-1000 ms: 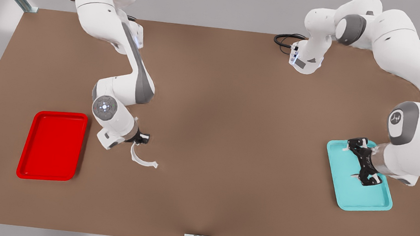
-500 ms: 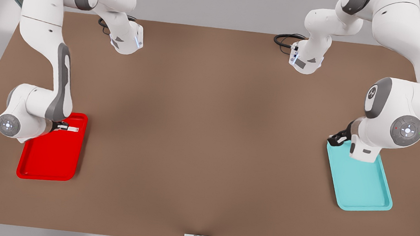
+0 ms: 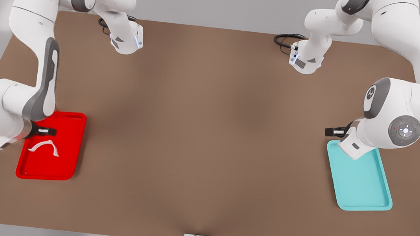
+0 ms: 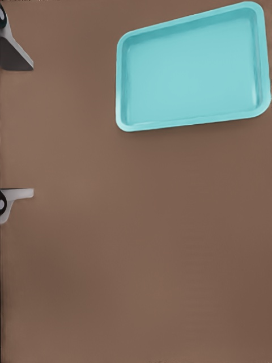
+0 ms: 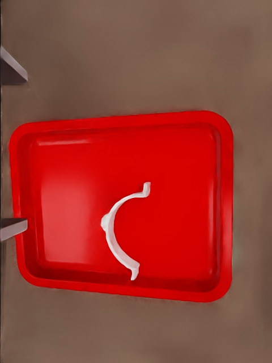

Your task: Take the drainage pipe clamp from the left arm, pass it to the right arm, and place it in the plate on the right side

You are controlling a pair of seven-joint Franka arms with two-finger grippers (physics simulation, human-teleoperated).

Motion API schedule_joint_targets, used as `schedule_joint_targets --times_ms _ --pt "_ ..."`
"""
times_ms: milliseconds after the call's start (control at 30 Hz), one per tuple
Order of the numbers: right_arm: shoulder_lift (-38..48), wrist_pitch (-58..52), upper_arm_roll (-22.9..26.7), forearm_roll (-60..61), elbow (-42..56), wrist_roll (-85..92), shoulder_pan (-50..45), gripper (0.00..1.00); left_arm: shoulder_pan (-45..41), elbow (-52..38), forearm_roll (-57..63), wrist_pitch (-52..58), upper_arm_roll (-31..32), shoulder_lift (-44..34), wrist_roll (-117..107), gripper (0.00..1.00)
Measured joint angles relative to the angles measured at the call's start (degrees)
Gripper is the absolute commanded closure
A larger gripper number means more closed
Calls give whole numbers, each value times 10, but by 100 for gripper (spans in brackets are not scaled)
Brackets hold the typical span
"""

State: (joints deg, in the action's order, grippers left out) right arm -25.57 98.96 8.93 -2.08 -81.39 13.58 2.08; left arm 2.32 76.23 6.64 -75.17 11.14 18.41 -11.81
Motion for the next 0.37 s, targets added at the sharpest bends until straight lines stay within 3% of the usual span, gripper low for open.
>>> schedule_joint_targets --times_ms 100,367 --pt "91 -93 -1 14 20 37 0 0 1 -1 0 1 0 0 34 0" --pt "150 -167 -1 35 -29 40 -67 0 -10 0 0 5 3 1 97 0"
